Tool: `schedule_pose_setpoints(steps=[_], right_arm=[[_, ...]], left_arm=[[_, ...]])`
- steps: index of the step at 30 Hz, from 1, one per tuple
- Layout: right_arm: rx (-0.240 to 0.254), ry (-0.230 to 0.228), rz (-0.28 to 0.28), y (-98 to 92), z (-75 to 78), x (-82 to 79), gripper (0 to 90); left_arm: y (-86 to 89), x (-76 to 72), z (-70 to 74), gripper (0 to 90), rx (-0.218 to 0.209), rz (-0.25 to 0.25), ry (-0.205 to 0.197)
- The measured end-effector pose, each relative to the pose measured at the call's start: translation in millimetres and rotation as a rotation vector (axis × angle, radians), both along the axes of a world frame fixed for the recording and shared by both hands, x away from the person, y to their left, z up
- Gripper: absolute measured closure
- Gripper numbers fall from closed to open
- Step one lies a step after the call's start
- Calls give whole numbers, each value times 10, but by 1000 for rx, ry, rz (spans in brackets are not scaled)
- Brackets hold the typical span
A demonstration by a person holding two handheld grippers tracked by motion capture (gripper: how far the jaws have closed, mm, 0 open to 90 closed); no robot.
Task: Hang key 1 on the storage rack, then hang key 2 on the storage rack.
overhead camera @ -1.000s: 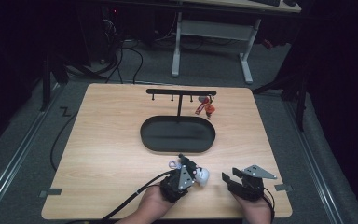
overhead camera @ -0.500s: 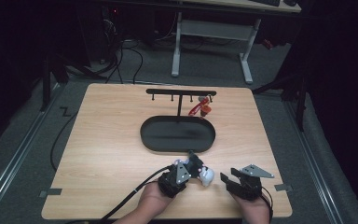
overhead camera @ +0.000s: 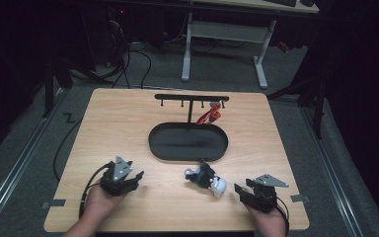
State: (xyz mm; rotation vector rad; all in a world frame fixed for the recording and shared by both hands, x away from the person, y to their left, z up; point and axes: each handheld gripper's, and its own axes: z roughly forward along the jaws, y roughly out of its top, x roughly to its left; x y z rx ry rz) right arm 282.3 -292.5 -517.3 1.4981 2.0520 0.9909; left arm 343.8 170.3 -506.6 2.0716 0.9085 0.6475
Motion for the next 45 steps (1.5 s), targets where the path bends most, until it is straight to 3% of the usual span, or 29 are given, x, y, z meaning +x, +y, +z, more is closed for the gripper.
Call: schedule_pose_setpoints(steps=[3, 7, 14, 17, 20, 27, 33, 37, 45], right_arm=[[-9, 25, -16, 37, 15, 15, 511], [-47, 48, -28, 145, 43, 36, 521], [-131, 126, -34, 285, 133, 94, 480], [-168, 171, -31, 299, 216, 135, 445], [-174, 212, -23, 292, 301, 186, 424], [-236, 305, 28, 337, 415, 310, 399], [-347, 389, 104, 410, 485, 354, 372], [-355, 449, 110, 420, 513, 376, 355], [-401, 516, 184, 456, 564, 401, 308]], left_arm=[[130, 39, -37, 394, -36, 1, 67], [215, 84, -92, 352, -98, 8, 99], [118, 121, -114, 292, -56, -50, 81], [68, 99, -90, 273, -43, -61, 52], [46, 86, -67, 256, -33, -67, 21], [61, 97, -85, 221, -28, -69, 41], [52, 80, -94, 202, -17, -75, 57], [59, 59, -79, 191, -24, -78, 54], [-3, 78, -67, 188, -34, -100, 54]])
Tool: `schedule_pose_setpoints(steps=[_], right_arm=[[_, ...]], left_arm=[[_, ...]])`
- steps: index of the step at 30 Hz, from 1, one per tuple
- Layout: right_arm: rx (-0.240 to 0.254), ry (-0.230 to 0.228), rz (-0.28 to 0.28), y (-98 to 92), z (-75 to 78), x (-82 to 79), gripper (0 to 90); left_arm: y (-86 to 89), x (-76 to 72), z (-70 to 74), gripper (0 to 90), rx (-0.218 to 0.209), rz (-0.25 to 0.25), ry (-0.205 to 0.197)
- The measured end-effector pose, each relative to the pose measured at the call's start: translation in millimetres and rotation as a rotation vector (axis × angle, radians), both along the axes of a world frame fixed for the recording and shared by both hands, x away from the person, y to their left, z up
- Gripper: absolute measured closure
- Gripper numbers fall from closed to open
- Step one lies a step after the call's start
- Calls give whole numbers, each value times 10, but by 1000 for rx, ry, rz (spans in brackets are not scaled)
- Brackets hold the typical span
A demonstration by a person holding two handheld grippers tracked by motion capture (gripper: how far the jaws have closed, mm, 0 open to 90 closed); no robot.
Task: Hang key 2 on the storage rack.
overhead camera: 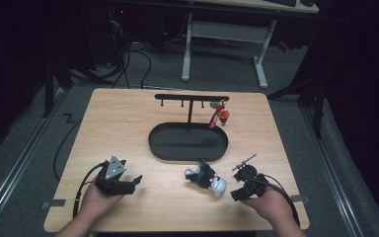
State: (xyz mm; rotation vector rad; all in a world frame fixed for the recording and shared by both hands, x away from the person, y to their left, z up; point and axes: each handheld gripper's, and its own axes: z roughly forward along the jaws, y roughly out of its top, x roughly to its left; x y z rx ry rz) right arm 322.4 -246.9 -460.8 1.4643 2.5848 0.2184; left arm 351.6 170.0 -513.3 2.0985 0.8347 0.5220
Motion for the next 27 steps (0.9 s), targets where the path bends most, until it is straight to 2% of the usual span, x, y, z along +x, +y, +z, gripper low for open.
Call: schedule_pose_setpoints(steps=[3, 6, 9, 12, 16, 19, 20, 23, 27], right_arm=[[5, 49, 26, 48, 4, 13, 267], [-1, 73, 37, 108, 11, 36, 213], [7, 80, 49, 173, 29, 66, 186], [-6, 84, 77, 252, 39, 102, 173], [-9, 62, 103, 388, 77, 137, 151], [-12, 63, 140, 474, 67, 171, 144], [-14, 70, 132, 508, 60, 176, 142], [-32, 66, 174, 572, 36, 232, 144], [-16, 77, 159, 658, -6, 281, 149]], left_arm=[[-21, 13, -14, 188, 7, -9, 13], [-22, 16, -10, 188, 4, -11, 16], [-15, 10, -4, 188, 5, -10, 17], [1, -6, 0, 188, 3, -11, 17], [27, -12, 7, 188, -3, -7, 21], [34, -4, 4, 188, -8, -5, 24], [35, -6, 3, 188, -6, -5, 24], [43, -17, 1, 188, -5, -2, 27], [68, -27, -8, 188, -3, 7, 31]])
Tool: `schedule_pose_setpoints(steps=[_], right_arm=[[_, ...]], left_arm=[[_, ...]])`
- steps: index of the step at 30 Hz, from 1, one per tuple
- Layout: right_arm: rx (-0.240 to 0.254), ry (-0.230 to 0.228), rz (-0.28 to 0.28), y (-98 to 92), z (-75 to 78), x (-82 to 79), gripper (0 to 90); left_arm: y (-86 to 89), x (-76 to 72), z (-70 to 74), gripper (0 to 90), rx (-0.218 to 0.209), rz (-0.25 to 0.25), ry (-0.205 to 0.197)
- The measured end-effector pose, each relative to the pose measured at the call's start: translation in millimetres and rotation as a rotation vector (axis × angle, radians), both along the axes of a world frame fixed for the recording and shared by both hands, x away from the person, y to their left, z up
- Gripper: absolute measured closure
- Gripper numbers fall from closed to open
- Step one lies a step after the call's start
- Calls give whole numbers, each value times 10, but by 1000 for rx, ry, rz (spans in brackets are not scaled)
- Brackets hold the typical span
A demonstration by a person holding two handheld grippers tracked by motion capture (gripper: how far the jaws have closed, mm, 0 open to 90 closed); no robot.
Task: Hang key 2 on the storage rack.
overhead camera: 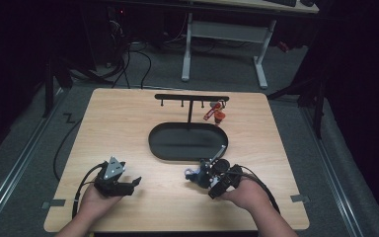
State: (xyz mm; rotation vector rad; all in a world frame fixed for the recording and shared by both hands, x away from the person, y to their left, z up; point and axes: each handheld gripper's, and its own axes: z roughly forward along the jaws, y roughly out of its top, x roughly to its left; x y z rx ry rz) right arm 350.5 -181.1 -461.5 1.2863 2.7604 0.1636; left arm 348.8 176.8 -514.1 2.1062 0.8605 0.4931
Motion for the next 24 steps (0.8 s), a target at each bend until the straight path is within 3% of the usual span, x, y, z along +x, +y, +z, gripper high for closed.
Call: schedule_pose_setpoints(steps=[9, 10, 12, 13, 17, 18, 19, 20, 24], right_arm=[[22, 29, 20, 80, -130, 106, 158], [19, 46, -28, 109, -118, 88, 161], [19, 24, 38, 98, -123, 133, 174], [20, 27, 29, 111, -122, 135, 183], [8, 30, 59, 123, -207, 180, 243], [-10, 55, -10, 161, -213, 154, 265], [-15, 34, 48, 143, -234, 183, 286], [-20, 26, 64, 147, -236, 188, 306], [-29, 18, 56, 168, -222, 181, 425]], left_arm=[[44, -47, 15, 189, -10, 8, -1], [45, -44, 13, 189, -11, 8, 1], [42, -38, 4, 189, -8, 10, 1], [42, -36, 0, 189, -6, 11, 2], [52, -41, 3, 190, -5, 13, 4], [51, -49, 9, 191, -9, 10, 3], [49, -56, 12, 191, -8, 7, -2], [49, -62, 13, 192, -3, 4, -3], [43, -57, 16, 192, -7, 0, -2]])
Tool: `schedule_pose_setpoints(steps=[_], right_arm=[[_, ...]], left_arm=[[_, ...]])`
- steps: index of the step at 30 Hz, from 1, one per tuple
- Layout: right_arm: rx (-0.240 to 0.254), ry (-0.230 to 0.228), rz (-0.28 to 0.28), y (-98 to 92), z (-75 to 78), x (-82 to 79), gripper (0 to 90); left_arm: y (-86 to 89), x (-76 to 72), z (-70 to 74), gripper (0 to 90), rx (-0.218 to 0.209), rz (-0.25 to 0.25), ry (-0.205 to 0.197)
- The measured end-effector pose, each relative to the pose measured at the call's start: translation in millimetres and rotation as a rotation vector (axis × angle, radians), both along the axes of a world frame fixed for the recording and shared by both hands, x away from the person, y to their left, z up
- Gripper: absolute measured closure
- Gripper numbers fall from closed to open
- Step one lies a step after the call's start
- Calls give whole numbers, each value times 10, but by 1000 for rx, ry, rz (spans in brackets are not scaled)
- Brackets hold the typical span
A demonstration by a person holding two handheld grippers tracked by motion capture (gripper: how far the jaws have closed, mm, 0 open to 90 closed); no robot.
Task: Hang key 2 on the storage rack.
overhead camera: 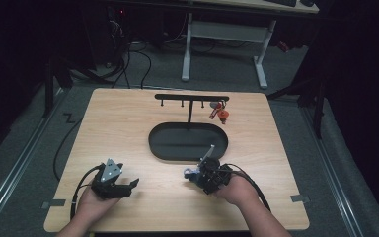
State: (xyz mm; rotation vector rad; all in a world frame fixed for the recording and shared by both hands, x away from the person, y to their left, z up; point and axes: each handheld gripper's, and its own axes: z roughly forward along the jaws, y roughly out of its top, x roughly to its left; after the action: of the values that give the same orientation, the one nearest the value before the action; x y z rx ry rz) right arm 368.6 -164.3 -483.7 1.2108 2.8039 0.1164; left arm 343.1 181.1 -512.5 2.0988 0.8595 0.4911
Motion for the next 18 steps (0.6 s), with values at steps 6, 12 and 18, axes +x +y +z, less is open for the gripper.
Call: schedule_pose_setpoints(steps=[6, 12, 18], right_arm=[[5, -8, 11, 40, 41, -29, 475], [34, -6, -27, -12, 151, -72, 481], [48, -12, -59, -63, 247, -97, 486]], left_arm=[[-46, 16, -23, 193, 16, -14, -1], [-39, 20, -19, 190, 16, -15, -13], [-46, 16, -15, 189, 12, -19, -16]])
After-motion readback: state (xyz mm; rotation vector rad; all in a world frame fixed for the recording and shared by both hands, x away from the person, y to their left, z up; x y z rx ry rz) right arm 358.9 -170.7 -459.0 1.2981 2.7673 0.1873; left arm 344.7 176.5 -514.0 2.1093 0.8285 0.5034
